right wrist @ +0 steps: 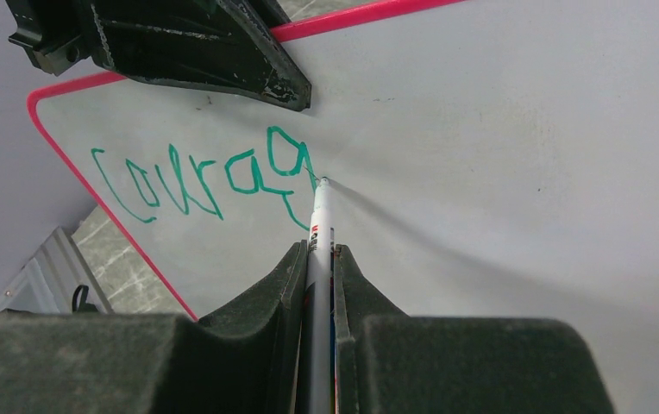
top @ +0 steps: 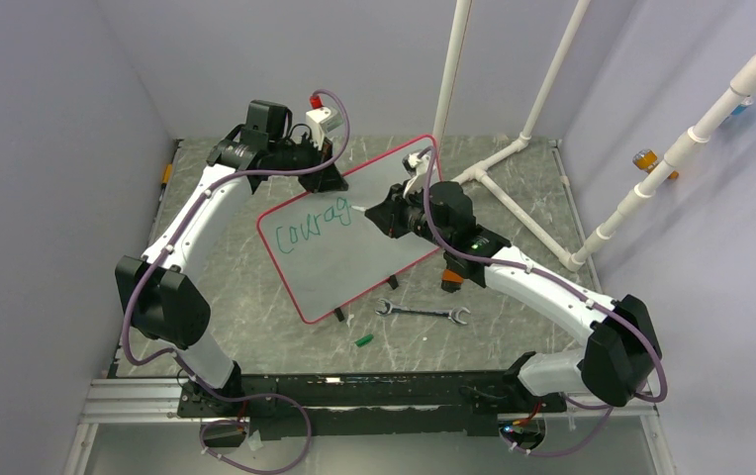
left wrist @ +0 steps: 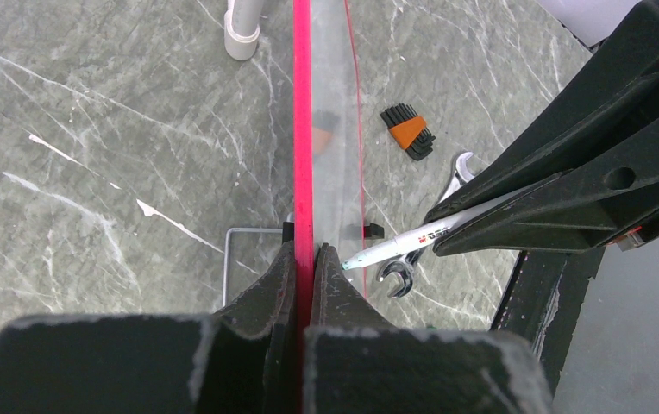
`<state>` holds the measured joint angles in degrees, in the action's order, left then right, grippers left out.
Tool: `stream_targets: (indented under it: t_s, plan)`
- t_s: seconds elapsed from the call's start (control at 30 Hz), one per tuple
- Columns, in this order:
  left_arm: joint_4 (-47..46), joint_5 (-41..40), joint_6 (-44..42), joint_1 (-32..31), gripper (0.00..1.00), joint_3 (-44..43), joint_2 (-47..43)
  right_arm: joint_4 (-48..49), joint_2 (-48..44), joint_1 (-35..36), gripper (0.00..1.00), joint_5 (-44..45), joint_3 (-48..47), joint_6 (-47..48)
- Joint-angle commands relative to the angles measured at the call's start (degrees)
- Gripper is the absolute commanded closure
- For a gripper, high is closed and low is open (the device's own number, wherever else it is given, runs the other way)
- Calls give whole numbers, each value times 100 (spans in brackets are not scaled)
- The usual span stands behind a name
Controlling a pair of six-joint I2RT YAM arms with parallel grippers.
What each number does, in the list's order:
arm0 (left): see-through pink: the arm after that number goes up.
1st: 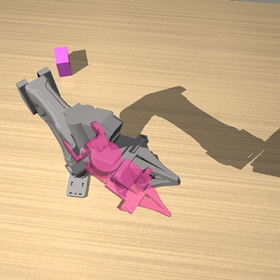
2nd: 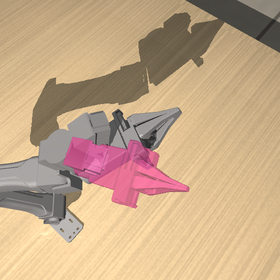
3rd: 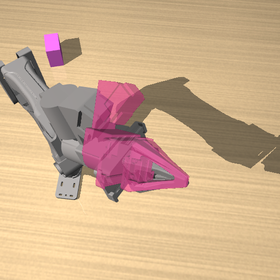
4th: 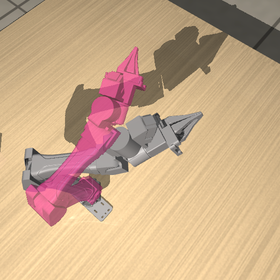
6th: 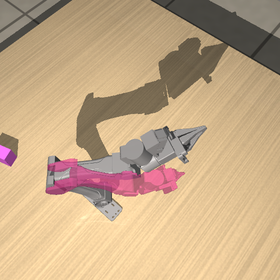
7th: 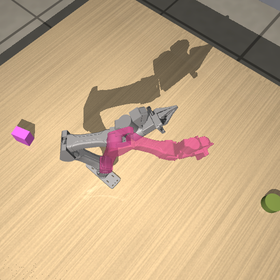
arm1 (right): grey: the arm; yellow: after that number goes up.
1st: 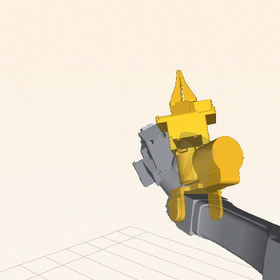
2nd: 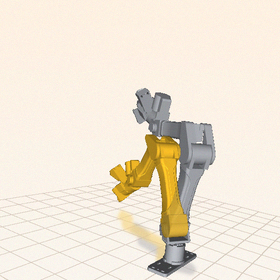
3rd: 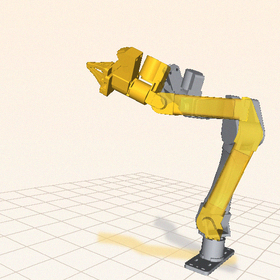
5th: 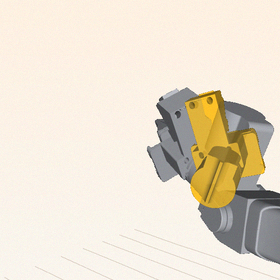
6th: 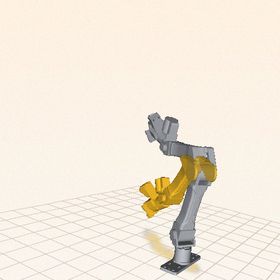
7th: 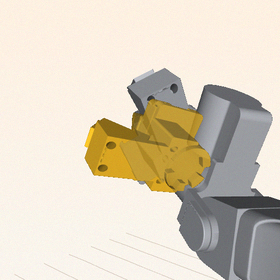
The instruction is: Write a sentence on the whiteboard
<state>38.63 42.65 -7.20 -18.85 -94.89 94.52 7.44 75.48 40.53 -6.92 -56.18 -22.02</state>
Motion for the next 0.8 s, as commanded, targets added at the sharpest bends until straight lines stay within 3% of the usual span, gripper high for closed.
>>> stream_targets:
  t_s: [0.0, 0.77]
  plan:
    - [-224, -260, -519, -19, 100, -3, -221, 328, 39, -58, 100, 72, -173, 97]
    - [-231, -224, -526, -15, 100, -29, -219, 291, 74, -279, 100, -18, -460, 129]
